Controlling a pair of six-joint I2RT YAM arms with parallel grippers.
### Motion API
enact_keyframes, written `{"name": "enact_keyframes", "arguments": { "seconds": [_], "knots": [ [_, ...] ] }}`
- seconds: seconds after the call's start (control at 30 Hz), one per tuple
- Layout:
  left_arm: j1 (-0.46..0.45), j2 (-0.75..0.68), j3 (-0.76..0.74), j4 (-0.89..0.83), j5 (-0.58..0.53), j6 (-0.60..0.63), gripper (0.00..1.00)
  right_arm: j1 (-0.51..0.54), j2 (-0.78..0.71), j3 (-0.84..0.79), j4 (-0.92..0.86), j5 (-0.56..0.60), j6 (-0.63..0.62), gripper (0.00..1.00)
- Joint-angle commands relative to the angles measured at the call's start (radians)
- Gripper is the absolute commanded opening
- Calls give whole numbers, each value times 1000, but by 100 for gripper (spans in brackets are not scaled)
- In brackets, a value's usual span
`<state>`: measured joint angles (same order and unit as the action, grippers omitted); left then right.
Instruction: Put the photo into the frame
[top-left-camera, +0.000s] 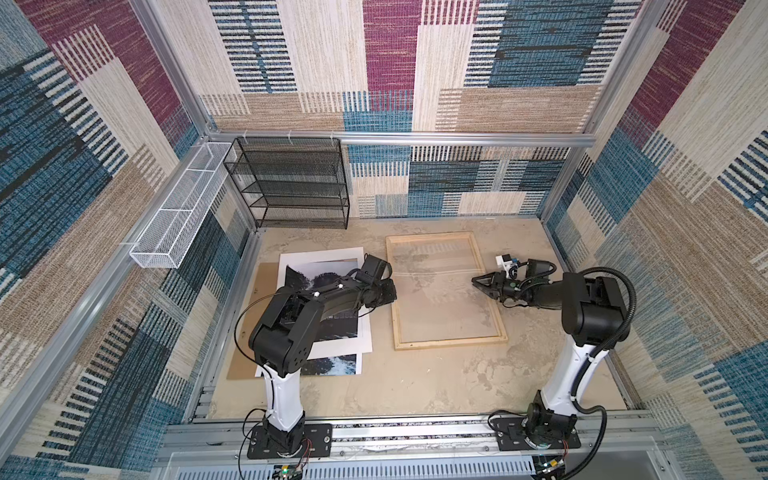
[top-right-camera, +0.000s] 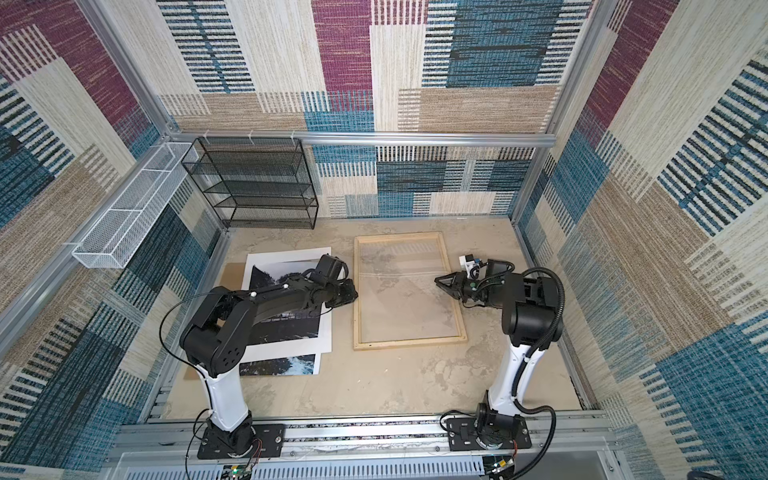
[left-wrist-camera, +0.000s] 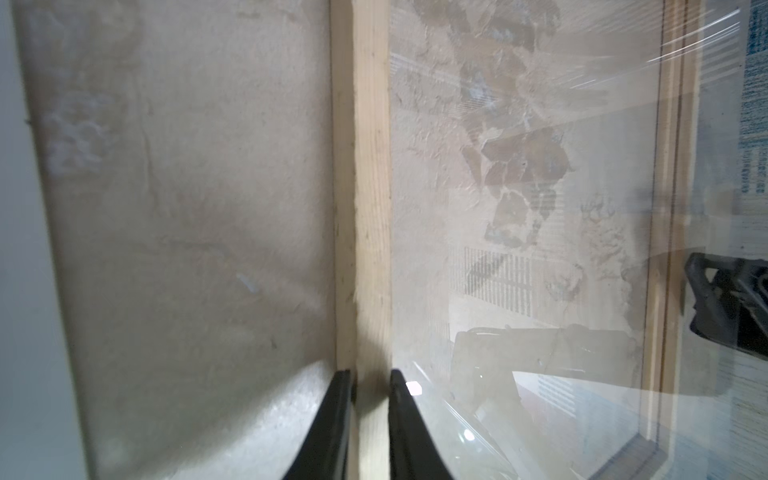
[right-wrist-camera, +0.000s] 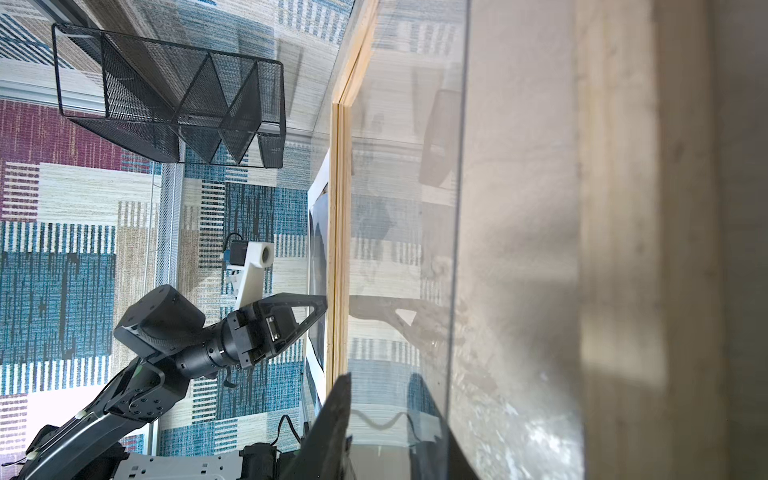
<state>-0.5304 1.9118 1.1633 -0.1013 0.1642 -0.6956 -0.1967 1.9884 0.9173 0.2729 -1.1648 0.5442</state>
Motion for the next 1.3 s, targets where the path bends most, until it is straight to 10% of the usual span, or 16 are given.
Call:
{"name": "enact_keyframes", "arguments": {
  "seconds": [0.0,1.27],
  "knots": [
    [-1,-7,6,3,15,28,21,2,-13,7,-6,15,-27,30],
    [1,-35,-13,-12,-17,44,21,59,-129,119,-374,456,-249,54]
  ]
}}
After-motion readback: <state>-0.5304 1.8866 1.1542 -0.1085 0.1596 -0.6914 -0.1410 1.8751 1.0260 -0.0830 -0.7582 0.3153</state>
